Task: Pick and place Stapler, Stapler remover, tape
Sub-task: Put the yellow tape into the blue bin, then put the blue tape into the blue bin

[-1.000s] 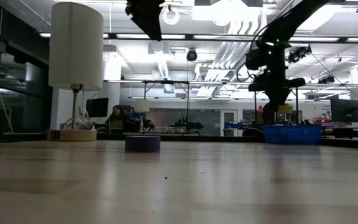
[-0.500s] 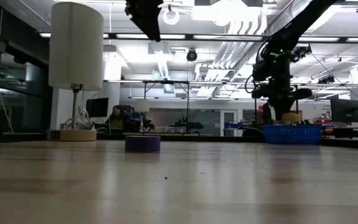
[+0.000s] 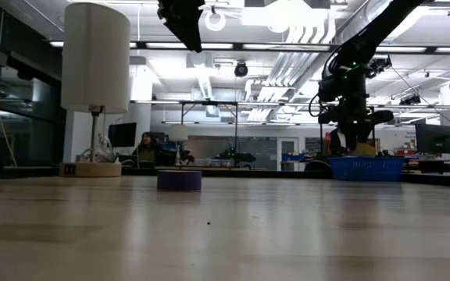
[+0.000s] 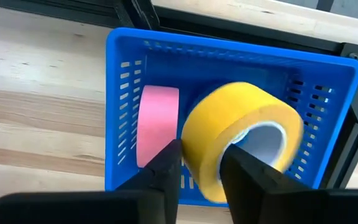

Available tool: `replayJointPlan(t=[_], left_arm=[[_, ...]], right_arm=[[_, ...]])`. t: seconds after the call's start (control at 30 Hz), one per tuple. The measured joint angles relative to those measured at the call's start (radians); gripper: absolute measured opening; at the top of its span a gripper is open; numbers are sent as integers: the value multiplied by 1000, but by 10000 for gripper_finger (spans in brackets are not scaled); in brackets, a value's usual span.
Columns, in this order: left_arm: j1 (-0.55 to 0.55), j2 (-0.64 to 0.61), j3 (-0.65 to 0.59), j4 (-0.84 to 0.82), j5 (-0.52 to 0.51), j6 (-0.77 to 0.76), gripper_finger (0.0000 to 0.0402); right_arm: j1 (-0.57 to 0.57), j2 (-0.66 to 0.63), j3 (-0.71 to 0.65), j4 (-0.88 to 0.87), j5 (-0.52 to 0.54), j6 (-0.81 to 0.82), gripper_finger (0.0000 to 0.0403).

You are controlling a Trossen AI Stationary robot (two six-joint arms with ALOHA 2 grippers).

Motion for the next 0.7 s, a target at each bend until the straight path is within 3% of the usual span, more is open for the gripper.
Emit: replayJointPlan(t=[0.43, 0.7], left_arm=[[0, 0, 0, 0, -1, -31, 259], [0, -2, 0, -1, -1, -51, 259]], right_arm=[[0, 0, 0, 0, -13, -26, 146], [1, -3, 3, 12, -146, -52, 148]])
